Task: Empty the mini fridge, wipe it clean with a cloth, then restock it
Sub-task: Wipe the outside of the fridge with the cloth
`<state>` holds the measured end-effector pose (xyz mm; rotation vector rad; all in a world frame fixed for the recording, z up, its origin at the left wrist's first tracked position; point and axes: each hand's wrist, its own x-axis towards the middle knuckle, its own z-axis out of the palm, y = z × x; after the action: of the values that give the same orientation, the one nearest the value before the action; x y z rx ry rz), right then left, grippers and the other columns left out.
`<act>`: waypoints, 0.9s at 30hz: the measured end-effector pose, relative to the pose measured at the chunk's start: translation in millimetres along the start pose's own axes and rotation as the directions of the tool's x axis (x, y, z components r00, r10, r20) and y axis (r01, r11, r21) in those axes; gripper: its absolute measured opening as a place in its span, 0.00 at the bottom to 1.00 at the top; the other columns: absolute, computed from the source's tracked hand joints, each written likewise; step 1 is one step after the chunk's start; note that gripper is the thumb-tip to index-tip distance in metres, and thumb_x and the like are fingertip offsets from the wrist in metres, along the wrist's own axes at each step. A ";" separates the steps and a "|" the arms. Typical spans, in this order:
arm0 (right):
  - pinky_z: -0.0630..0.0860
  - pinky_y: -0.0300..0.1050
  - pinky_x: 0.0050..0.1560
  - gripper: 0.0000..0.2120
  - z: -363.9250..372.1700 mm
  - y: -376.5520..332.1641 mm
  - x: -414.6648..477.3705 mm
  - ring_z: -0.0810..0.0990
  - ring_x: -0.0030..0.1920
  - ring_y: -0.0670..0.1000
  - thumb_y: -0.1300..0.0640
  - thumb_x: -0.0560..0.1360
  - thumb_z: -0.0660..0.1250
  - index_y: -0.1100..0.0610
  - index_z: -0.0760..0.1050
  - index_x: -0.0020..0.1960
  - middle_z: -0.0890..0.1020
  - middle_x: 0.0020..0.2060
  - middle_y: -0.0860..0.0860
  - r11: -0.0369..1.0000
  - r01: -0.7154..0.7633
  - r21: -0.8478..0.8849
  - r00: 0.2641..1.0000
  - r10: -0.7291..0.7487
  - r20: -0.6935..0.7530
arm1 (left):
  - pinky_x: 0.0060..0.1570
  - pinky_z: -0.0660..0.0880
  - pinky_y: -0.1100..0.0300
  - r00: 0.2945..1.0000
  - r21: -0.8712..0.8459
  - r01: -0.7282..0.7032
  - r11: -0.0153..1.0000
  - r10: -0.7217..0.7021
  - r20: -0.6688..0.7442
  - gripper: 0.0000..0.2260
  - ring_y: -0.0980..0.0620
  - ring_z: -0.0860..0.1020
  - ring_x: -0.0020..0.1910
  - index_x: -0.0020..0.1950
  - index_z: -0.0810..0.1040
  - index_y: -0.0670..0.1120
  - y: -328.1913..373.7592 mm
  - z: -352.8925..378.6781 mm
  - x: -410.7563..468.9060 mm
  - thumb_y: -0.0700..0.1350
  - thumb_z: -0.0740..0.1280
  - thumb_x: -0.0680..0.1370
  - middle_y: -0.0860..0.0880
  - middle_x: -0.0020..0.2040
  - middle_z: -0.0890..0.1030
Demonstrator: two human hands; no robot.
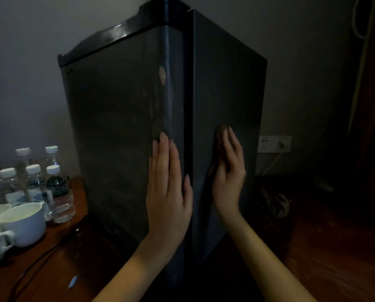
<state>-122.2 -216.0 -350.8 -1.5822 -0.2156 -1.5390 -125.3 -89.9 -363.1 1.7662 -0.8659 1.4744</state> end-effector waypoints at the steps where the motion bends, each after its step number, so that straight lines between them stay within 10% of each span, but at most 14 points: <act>1: 0.62 0.51 0.74 0.27 -2.5 2.5 -14.9 0.63 0.74 0.45 0.76 0.76 0.57 0.60 0.67 0.72 0.67 0.73 0.52 0.998 -0.059 -0.007 0.998 0.058 -0.007 | 0.76 0.53 0.51 1.000 0.000 0.004 1.000 -0.004 -0.004 0.33 0.48 0.48 0.78 0.77 0.47 0.38 -0.2 0.4 -0.9 0.36 0.64 0.78 0.47 0.78 0.47; 9: 0.58 0.50 0.75 0.24 14.5 -29.5 -18.8 0.58 0.77 0.55 0.74 0.77 0.57 0.63 0.63 0.72 0.63 0.74 0.55 0.977 0.214 0.016 0.961 -0.213 0.176 | 0.76 0.51 0.53 1.000 -0.011 0.005 1.000 -0.005 0.000 0.35 0.49 0.47 0.79 0.78 0.45 0.42 -2.0 1.4 -1.1 0.36 0.63 0.78 0.53 0.79 0.42; 16: 0.59 0.54 0.74 0.29 -13.0 27.4 -28.0 0.58 0.76 0.45 0.73 0.76 0.54 0.57 0.62 0.75 0.62 0.76 0.50 0.991 -0.123 -0.047 0.992 0.125 0.035 | 0.76 0.53 0.52 1.000 0.003 0.013 1.000 -0.013 0.000 0.32 0.48 0.47 0.79 0.77 0.49 0.39 -0.4 2.4 -2.8 0.37 0.62 0.78 0.51 0.79 0.45; 22: 0.54 0.46 0.76 0.28 -2.9 -11.3 -33.1 0.54 0.78 0.54 0.76 0.77 0.56 0.62 0.60 0.75 0.60 0.76 0.54 0.988 0.151 0.011 0.952 -0.148 0.268 | 0.76 0.52 0.52 1.000 -0.003 -0.004 1.000 0.004 -0.007 0.33 0.48 0.48 0.79 0.78 0.45 0.43 -2.2 2.5 -2.9 0.39 0.61 0.79 0.53 0.79 0.42; 27: 0.57 0.54 0.76 0.30 -8.9 29.6 29.6 0.59 0.76 0.51 0.78 0.75 0.54 0.61 0.62 0.74 0.62 0.75 0.54 0.996 0.084 -0.036 0.992 -0.080 0.101 | 0.76 0.52 0.52 1.000 -0.005 -0.005 1.000 0.005 -0.013 0.31 0.47 0.48 0.79 0.77 0.50 0.40 -1.2 2.8 -1.5 0.37 0.61 0.78 0.50 0.79 0.45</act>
<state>-102.6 -252.4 -340.1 -1.7023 -0.3104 -1.5366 -123.0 -91.4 -365.1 1.7500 -0.8675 1.4847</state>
